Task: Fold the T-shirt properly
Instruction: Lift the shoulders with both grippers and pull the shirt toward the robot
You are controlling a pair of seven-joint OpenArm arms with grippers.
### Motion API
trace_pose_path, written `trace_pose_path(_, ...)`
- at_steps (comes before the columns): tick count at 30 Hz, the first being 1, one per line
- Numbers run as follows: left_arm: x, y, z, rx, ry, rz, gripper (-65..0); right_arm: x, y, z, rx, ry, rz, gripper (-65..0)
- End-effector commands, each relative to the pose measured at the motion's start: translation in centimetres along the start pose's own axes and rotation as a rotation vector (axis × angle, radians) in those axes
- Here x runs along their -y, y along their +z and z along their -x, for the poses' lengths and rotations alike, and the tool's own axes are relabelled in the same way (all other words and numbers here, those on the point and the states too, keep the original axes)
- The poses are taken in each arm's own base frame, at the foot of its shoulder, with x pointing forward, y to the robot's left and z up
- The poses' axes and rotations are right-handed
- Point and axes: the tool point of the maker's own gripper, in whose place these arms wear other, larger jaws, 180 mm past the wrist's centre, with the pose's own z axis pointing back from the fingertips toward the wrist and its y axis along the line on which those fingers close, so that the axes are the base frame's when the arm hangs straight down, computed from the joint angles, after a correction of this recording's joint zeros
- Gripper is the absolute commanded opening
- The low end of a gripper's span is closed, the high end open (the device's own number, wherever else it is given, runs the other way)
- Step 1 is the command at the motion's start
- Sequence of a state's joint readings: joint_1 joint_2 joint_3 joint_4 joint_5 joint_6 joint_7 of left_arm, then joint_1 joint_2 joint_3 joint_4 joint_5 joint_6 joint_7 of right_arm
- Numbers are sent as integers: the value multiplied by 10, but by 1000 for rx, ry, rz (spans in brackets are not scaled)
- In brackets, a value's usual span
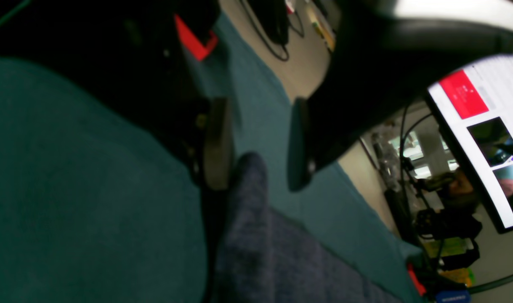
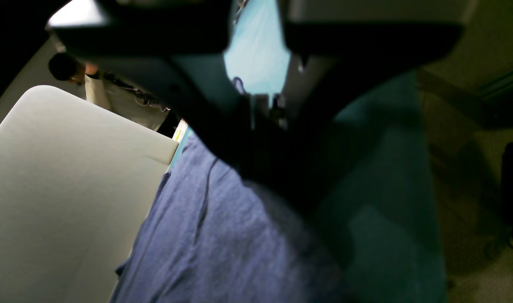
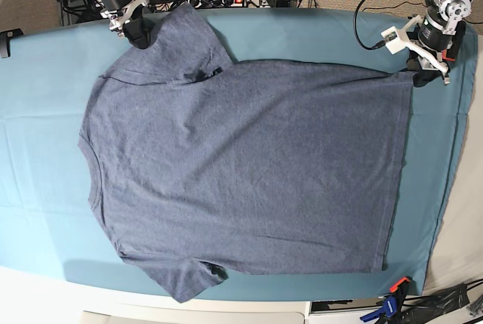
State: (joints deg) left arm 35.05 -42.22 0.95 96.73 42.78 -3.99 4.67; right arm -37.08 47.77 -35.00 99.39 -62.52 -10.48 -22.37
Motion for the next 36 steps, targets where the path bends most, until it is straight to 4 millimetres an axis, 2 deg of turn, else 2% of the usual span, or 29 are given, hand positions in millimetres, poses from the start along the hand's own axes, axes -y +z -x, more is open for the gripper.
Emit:
trace_pose_path(1, 32, 6, 9, -30, 3, 132, -394, -13, 3, -5, 34, 5, -65, -650)
trace_pose_path(15, 19, -2, -2, -1, 40, 89, -394, -6, -3, -1, 23, 10, -45, -650)
trace_pose_path(20, 23, -1, -13, 35, 51, 98, -394, -6, -3, -1, 23, 10, -45, -650)
trace_pose_path(25, 22, 1, -35, 92, 45, 96, -395, -6, -3, -1, 23, 9, -45, -650)
trace_pose_path(28, 20, 0, -36, 90, 45, 91, -397, -6, -3, -1, 21, 3, -47, -650)
trace_pose_path(29, 19, 0, -35, 84, 45, 89, -413, -6, -3, -1, 21, 3, -48, -650)
trace_pose_path(30, 20, 0, -34, 76, 52, 90, -455, -6, -3, -1, 21, 3, -47, -650)
trace_pose_path(32, 20, 0, -33, 75, 58, 91, -619, -4, -3, -1, 21, -1, -37, -650)
trace_pose_path(33, 20, 0, -33, 75, 58, 91, -650, -1, -3, -1, 21, -6, -21, -650)
trace_pose_path(36, 18, -1, -31, 61, 95, 87, -650, 6, -3, 0, 19, -20, 18, -650)
